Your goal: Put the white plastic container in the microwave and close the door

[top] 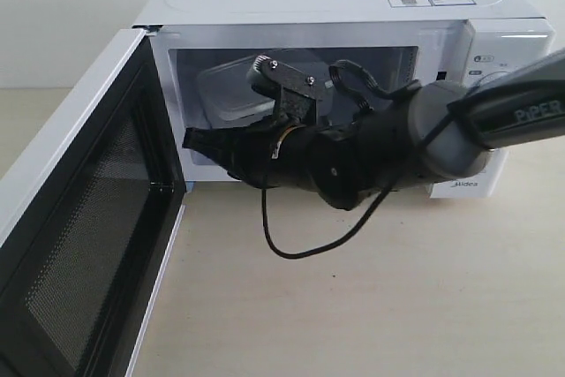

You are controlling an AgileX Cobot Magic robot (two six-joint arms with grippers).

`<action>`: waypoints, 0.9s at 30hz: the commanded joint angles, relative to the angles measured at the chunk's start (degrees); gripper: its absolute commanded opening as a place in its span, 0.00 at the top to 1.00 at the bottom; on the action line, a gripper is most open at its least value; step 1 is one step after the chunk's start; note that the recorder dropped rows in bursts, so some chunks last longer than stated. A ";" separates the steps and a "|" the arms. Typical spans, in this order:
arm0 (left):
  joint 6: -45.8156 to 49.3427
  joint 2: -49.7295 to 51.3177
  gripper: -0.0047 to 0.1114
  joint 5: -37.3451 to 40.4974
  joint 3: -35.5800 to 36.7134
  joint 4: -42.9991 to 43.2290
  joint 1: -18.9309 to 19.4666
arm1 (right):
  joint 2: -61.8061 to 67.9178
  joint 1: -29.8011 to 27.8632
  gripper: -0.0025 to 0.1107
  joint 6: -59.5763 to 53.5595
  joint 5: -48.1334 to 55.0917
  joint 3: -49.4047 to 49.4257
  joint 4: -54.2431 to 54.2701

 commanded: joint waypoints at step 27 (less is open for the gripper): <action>0.18 -0.18 0.92 -0.20 0.23 -0.29 -0.19 | -52.32 0.55 0.98 -15.92 12.32 41.00 -0.90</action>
